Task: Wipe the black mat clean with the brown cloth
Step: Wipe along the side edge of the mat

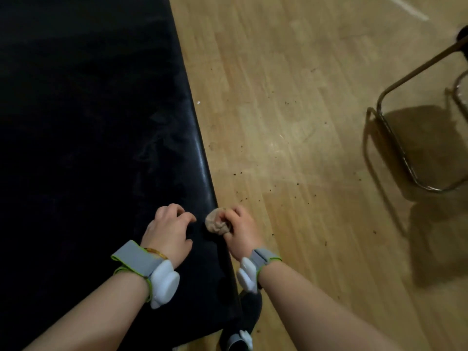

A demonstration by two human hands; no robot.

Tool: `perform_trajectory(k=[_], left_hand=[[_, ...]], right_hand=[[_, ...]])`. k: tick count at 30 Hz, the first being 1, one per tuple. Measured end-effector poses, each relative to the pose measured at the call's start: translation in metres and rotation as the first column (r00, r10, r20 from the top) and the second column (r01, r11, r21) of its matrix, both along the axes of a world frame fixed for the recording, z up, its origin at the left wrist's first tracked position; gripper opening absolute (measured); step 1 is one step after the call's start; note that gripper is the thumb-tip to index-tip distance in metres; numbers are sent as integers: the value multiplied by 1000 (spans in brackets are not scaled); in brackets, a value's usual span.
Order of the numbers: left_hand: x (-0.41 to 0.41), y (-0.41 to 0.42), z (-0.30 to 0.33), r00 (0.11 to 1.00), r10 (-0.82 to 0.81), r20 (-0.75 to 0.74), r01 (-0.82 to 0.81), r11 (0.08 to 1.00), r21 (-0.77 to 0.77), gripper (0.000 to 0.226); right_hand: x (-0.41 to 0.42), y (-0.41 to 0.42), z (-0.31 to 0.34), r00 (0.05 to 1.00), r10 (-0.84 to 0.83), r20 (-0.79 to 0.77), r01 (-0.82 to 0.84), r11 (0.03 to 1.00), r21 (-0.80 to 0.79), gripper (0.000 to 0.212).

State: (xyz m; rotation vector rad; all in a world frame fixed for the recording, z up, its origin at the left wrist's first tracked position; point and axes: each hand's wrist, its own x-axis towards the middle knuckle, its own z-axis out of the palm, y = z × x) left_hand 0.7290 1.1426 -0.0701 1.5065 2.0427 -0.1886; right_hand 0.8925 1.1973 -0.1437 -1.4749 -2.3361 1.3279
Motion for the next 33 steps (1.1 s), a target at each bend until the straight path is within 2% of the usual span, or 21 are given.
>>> perform_trajectory(k=[3,6,10,14,16,19,21,24,28,33], left_hand=[[3,5,1,999,-44,5,44,999,-1,45],[9,10,0,991,-134,1,134,991,-8,45],[7,15,0,977,-209,-44,209,978,-8,50],[-4,17,2,957,-283,-57,282,959,-31,53],[-8,16,4,945,-320,-70,317,947,-44,55],[-9,14,4,917,-393,-75,388,919,-68,57],[-9,14,2,896,-439,-59,435,897,-79,58],[-8,16,0,925,-378,32,380,923,-60,55],[-8,18,0,968,-202,148,216,973,-84,54],[-8,19,-5,941,-319,118,333,935,-127,54]], right_hand=[[30,-31,-6,999,19,35,-16,997,-82,28],[15,-28,-2,997,-78,28,79,996,-29,25],[-20,-4,5,975,-222,-20,222,975,9,33],[1,-25,4,988,-151,33,151,988,-12,34],[21,-44,4,990,-114,85,119,991,-64,28],[28,-51,9,983,-126,130,138,987,-84,23],[12,-40,12,976,-191,108,199,978,-64,26],[-11,-25,14,955,-292,57,296,953,-68,35],[5,-52,8,951,-283,128,296,950,-101,34],[29,-78,9,911,-357,205,395,898,-194,14]])
